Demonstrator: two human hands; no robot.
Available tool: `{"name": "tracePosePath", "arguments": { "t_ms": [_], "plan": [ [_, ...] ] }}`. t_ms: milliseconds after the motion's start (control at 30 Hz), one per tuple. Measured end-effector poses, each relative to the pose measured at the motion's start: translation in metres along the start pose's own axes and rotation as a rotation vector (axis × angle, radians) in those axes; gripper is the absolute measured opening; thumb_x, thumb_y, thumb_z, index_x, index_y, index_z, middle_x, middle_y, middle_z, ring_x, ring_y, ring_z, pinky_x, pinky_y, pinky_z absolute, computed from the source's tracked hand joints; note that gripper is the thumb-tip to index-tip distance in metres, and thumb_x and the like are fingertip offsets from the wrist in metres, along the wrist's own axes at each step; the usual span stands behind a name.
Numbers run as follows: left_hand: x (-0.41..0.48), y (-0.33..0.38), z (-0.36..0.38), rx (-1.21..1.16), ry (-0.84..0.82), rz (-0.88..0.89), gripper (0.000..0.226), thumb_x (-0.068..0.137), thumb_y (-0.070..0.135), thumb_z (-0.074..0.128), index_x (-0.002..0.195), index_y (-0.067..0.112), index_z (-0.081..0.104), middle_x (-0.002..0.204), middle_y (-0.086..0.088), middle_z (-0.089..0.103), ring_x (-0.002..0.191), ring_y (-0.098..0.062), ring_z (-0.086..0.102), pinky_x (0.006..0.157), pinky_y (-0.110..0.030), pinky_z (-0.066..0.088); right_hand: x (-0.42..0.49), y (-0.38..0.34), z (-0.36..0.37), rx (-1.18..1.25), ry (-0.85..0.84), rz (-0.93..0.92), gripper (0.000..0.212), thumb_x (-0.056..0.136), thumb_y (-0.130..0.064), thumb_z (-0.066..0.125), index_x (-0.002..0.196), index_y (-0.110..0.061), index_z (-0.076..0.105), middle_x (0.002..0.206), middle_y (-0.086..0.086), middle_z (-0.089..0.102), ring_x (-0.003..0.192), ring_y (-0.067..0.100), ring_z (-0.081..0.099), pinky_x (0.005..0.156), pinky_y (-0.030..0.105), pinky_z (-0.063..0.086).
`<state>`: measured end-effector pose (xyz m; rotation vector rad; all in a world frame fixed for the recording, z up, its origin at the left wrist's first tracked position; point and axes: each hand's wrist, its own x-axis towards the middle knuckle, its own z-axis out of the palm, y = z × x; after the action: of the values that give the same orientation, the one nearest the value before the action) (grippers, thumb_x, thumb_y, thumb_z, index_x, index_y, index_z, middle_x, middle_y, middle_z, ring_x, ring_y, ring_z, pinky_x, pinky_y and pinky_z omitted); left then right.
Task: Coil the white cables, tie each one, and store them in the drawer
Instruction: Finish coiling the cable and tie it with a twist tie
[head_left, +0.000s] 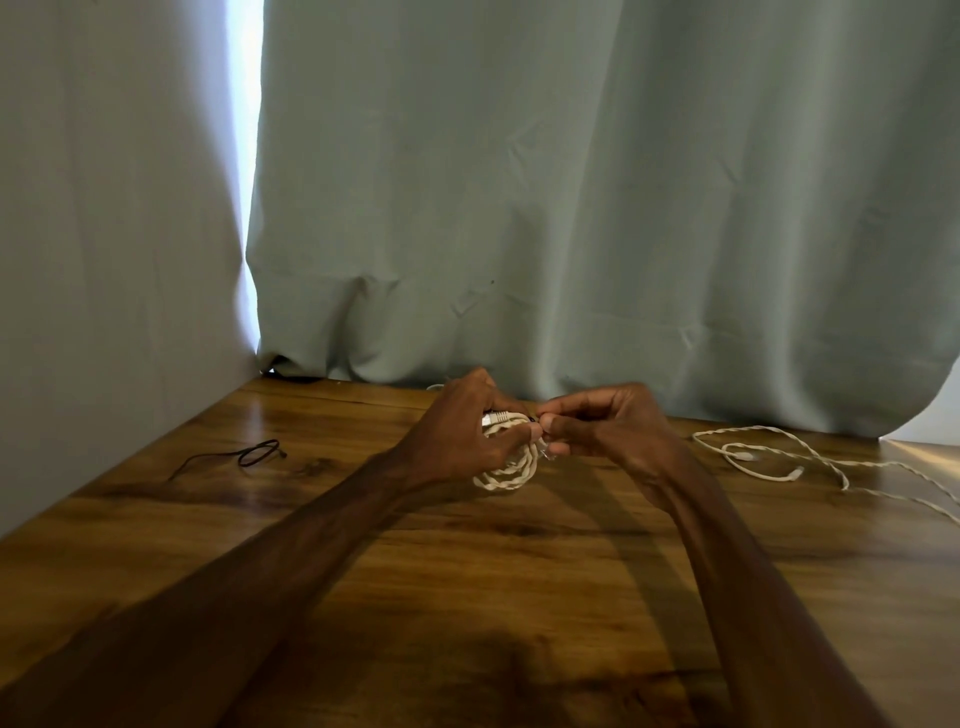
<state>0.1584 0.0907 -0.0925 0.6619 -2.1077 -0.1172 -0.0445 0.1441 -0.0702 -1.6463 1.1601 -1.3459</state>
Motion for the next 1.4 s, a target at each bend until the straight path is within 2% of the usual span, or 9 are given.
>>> {"name": "tracePosePath", "arguments": {
  "t_ms": [367, 533, 767, 900, 1000, 1100, 1200, 1300, 1400],
  "plan": [
    [-0.001, -0.004, 0.001, -0.001, -0.051, -0.026, 0.013, 0.087, 0.037, 0.074, 0.093, 0.029, 0.083, 0.074, 0.009, 0.072, 0.082, -0.007, 0.054, 0.065, -0.026, 0.043, -0.001, 0.003, 0.0, 0.033, -0.01, 0.055, 0.016, 0.085, 0.003, 0.074, 0.1, 0.007, 0.075, 0.091, 0.022, 0.077, 0.079, 0.027, 0.076, 0.072, 0.029, 0.064],
    [0.0, 0.001, -0.003, -0.012, -0.034, 0.019, 0.017, 0.086, 0.031, 0.072, 0.086, 0.019, 0.083, 0.069, 0.004, 0.073, 0.069, -0.014, 0.061, 0.064, -0.009, 0.036, 0.001, 0.004, 0.002, 0.041, 0.021, 0.03, 0.011, 0.084, 0.006, 0.074, 0.095, 0.005, 0.076, 0.089, 0.019, 0.078, 0.075, 0.024, 0.077, 0.068, 0.025, 0.063],
    [-0.002, 0.003, -0.005, -0.014, -0.053, 0.021, 0.007, 0.087, 0.024, 0.079, 0.09, 0.022, 0.084, 0.064, 0.016, 0.066, 0.066, -0.008, 0.063, 0.06, -0.006, 0.038, 0.002, 0.008, 0.0, 0.025, 0.001, 0.052, 0.019, 0.078, 0.007, 0.078, 0.097, 0.008, 0.075, 0.091, 0.022, 0.078, 0.08, 0.029, 0.077, 0.071, 0.028, 0.064],
    [-0.002, -0.001, -0.002, -0.002, -0.059, 0.023, 0.008, 0.088, 0.027, 0.077, 0.091, 0.024, 0.084, 0.068, 0.014, 0.071, 0.076, -0.004, 0.062, 0.06, -0.008, 0.039, 0.002, 0.007, -0.001, -0.008, 0.004, 0.062, 0.018, 0.08, -0.001, 0.08, 0.097, 0.001, 0.077, 0.091, 0.015, 0.079, 0.08, 0.022, 0.077, 0.067, 0.029, 0.064],
    [-0.001, -0.01, 0.0, 0.004, -0.063, -0.024, 0.019, 0.087, 0.037, 0.07, 0.087, 0.023, 0.082, 0.072, 0.009, 0.075, 0.074, -0.005, 0.063, 0.06, -0.021, 0.046, 0.002, 0.009, 0.004, -0.136, 0.052, -0.024, 0.023, 0.083, -0.011, 0.081, 0.106, -0.009, 0.078, 0.097, 0.006, 0.08, 0.08, 0.011, 0.074, 0.063, 0.022, 0.06],
    [0.0, -0.011, 0.002, -0.035, -0.018, -0.086, 0.026, 0.086, 0.041, 0.068, 0.083, 0.019, 0.082, 0.072, 0.004, 0.076, 0.076, -0.011, 0.068, 0.065, -0.033, 0.049, 0.004, 0.015, 0.007, -0.243, 0.174, -0.107, 0.038, 0.08, -0.024, 0.087, 0.115, -0.015, 0.077, 0.105, 0.001, 0.077, 0.091, 0.008, 0.069, 0.082, 0.025, 0.06],
    [0.003, -0.003, 0.005, -0.174, 0.002, -0.156, 0.009, 0.091, 0.026, 0.076, 0.09, 0.02, 0.084, 0.076, 0.007, 0.078, 0.075, -0.005, 0.072, 0.064, -0.019, 0.053, -0.004, 0.025, 0.006, -0.357, 0.085, -0.038, 0.047, 0.074, -0.043, 0.088, 0.115, -0.024, 0.076, 0.105, -0.009, 0.078, 0.1, 0.009, 0.072, 0.092, 0.036, 0.059],
    [0.002, 0.008, 0.011, -0.331, -0.008, -0.22, 0.011, 0.093, 0.025, 0.075, 0.094, 0.018, 0.083, 0.083, 0.006, 0.08, 0.078, -0.008, 0.076, 0.071, -0.021, 0.058, -0.023, 0.03, 0.001, -0.394, 0.094, -0.014, 0.032, 0.081, -0.036, 0.085, 0.107, -0.019, 0.078, 0.095, -0.006, 0.079, 0.087, 0.009, 0.074, 0.081, 0.031, 0.059],
    [-0.001, 0.024, 0.021, -0.398, -0.079, -0.228, 0.011, 0.096, 0.026, 0.071, 0.094, 0.022, 0.081, 0.086, 0.007, 0.08, 0.082, -0.008, 0.076, 0.075, -0.02, 0.058, -0.045, 0.029, -0.012, -0.226, 0.188, 0.05, 0.027, 0.086, -0.021, 0.082, 0.109, -0.009, 0.077, 0.1, 0.007, 0.079, 0.087, 0.014, 0.074, 0.08, 0.03, 0.06]
  ]
}}
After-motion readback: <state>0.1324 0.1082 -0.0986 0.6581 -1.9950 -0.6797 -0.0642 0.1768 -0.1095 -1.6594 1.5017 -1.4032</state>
